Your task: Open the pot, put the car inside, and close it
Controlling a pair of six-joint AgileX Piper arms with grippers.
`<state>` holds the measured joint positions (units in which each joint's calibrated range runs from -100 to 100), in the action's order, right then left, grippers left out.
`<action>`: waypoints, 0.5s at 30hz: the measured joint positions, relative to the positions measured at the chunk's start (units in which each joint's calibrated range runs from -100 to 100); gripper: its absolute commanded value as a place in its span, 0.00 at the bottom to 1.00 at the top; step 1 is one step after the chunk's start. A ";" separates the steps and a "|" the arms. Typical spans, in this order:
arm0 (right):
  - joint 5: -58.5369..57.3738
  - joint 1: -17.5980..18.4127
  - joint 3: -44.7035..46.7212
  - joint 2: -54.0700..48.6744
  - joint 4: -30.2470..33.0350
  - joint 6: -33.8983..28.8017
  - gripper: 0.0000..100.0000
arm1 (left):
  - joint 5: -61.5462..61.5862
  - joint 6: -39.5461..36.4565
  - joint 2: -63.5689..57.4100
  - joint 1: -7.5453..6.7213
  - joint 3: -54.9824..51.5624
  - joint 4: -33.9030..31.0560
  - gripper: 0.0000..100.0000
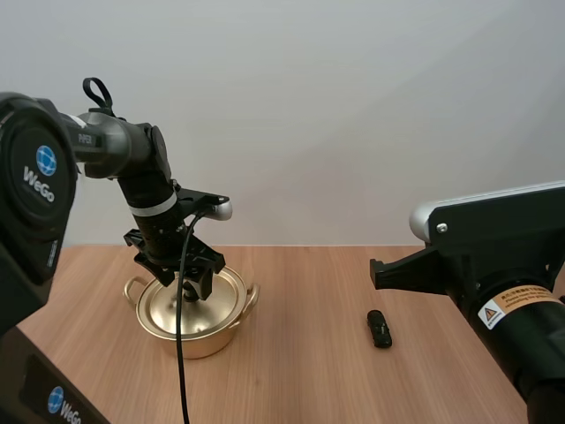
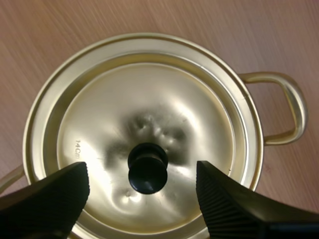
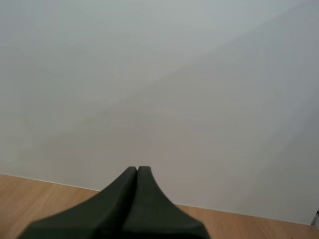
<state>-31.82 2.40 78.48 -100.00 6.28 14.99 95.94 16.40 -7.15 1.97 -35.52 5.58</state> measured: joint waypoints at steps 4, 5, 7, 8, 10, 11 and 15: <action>0.00 -0.19 0.00 0.00 0.00 0.00 0.00 | -1.55 0.43 0.55 0.00 0.00 0.10 1.00; 0.00 -0.19 0.00 0.00 0.00 0.00 0.00 | -1.55 0.59 0.55 0.00 0.00 0.10 1.00; 0.00 -0.19 0.00 0.00 -0.10 0.00 0.00 | -2.06 0.85 0.55 0.00 0.00 0.51 1.00; 0.00 -0.19 0.00 0.00 -0.10 0.00 0.00 | -2.06 1.08 0.55 0.00 0.00 0.64 1.00; 0.00 -0.19 0.00 0.00 -0.10 0.00 0.00 | -2.71 1.21 0.55 0.00 0.00 0.75 1.00; 0.00 -0.27 0.00 0.00 -0.10 0.00 0.00 | -2.84 1.21 0.55 0.00 0.00 1.00 1.00; 0.00 -0.37 0.00 0.00 -0.10 0.00 0.00 | -2.84 1.21 1.13 0.00 0.00 1.00 1.00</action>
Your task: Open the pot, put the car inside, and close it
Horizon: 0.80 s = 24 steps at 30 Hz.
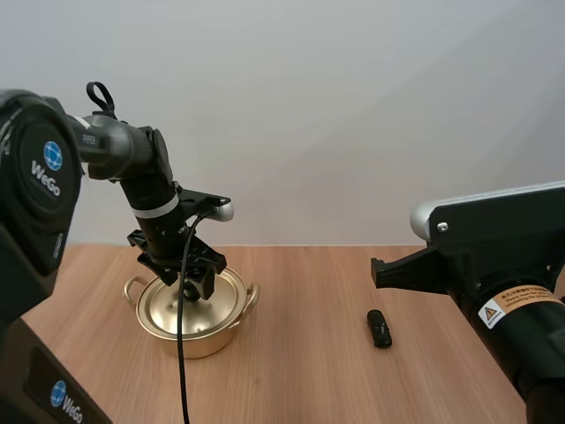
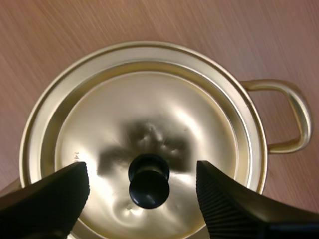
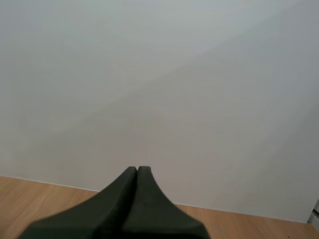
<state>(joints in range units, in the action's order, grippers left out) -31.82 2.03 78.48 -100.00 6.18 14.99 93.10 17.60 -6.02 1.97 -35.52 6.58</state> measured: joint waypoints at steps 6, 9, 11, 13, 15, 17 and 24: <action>0.00 0.00 0.00 0.00 0.00 0.00 0.00 | -1.02 0.00 0.13 0.00 0.00 0.00 0.99; 0.00 0.00 0.00 0.00 0.00 0.00 0.00 | -1.02 0.00 0.13 0.00 0.00 0.00 0.86; 0.00 0.00 0.00 0.00 0.00 0.00 0.00 | -1.02 0.00 0.13 0.00 0.00 0.00 0.68; 0.00 0.00 0.00 0.00 0.00 0.00 0.00 | -1.02 0.00 0.13 0.00 0.00 0.00 0.47; 0.00 0.00 0.00 0.00 0.00 0.00 0.00 | -1.02 0.00 0.13 0.00 0.00 0.00 0.27; 0.00 0.00 0.00 0.00 0.00 0.00 0.00 | -0.78 0.00 0.13 0.00 0.00 0.00 0.07; 0.00 0.00 0.00 0.00 0.00 0.00 0.00 | -0.62 0.12 0.13 0.00 0.00 0.00 0.00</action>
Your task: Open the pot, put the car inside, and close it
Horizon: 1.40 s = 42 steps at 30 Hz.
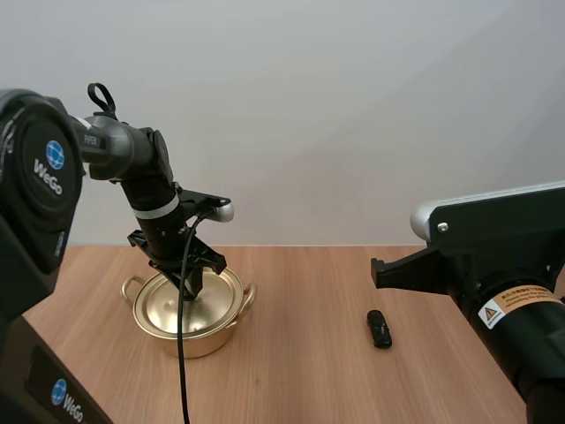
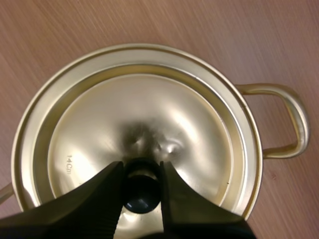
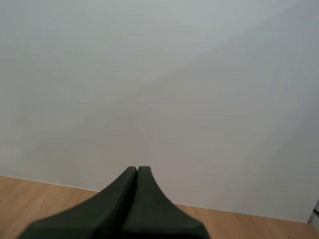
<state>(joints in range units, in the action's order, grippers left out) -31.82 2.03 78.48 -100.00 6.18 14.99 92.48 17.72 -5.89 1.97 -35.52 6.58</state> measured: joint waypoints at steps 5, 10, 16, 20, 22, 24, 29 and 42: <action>0.00 0.00 0.00 0.00 0.00 0.00 0.00 | 0.25 0.00 0.00 0.00 0.00 0.00 0.00; 0.00 0.00 0.00 0.00 0.00 0.00 0.00 | 2.00 0.00 -2.26 0.00 2.49 0.93 0.00; 0.00 0.00 0.00 0.00 0.00 0.00 0.00 | 0.68 0.00 -9.16 0.00 9.89 5.31 0.00; -0.14 0.00 0.00 0.00 0.00 0.00 0.00 | -6.09 0.00 -16.44 0.00 15.86 10.28 0.00; -0.34 0.00 0.00 0.00 0.00 0.00 0.00 | -10.76 0.00 -20.08 0.00 18.25 12.96 0.00; -0.48 0.00 0.00 0.00 0.11 0.00 0.00 | -16.08 0.00 -23.97 0.00 20.31 15.59 0.00; -0.70 -0.34 0.00 0.00 -0.02 1.11 0.00 | -29.43 0.00 -33.55 0.00 23.63 18.52 0.00; -0.24 -0.61 0.00 1.00 0.11 1.39 0.00 | -62.86 0.00 -49.00 0.00 29.82 19.16 0.00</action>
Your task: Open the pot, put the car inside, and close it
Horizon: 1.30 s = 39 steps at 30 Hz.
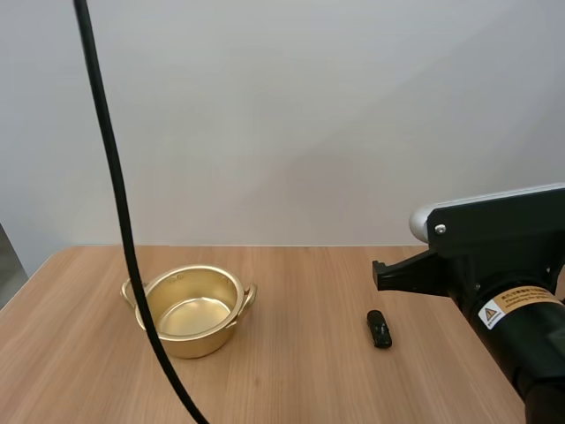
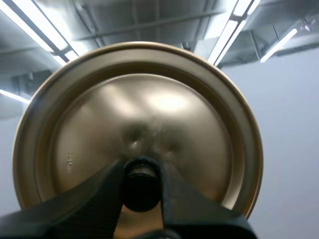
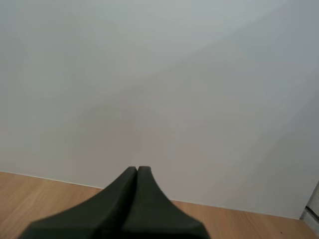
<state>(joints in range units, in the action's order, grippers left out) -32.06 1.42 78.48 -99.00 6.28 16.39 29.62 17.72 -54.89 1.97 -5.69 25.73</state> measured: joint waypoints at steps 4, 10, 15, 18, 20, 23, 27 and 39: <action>4.42 -0.37 0.00 5.38 -0.35 2.67 0.00 | -4.26 0.00 0.00 0.00 2.77 0.54 0.00; 5.09 -2.36 -3.78 16.24 -1.34 9.70 0.00 | 0.61 -0.20 0.26 0.00 3.50 1.40 0.00; -1.24 -3.63 -11.64 26.18 -6.29 11.23 0.00 | 1.64 -1.18 0.14 0.00 3.50 1.40 0.00; -6.46 -3.63 -16.25 31.72 -8.78 11.23 0.00 | 2.53 -1.18 0.14 0.00 3.50 1.40 0.00; -9.44 -3.63 -19.43 35.72 -9.04 11.74 0.00 | 2.53 -1.18 0.14 0.00 3.50 1.40 0.00; -14.74 -3.63 -23.66 41.27 -9.04 13.57 0.00 | 2.34 -1.18 0.03 0.00 3.50 1.40 0.00; -17.66 -3.63 -27.54 48.85 -9.04 13.85 0.00 | 2.34 -1.18 0.03 0.00 3.50 1.40 0.00; -22.95 -3.63 -29.80 71.34 -9.58 16.10 0.00 | 2.34 -1.18 0.24 0.00 3.50 1.40 0.00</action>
<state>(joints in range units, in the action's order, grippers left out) -55.02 -2.21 48.68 -27.67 -3.30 32.49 31.96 16.54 -54.65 1.97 -2.19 27.13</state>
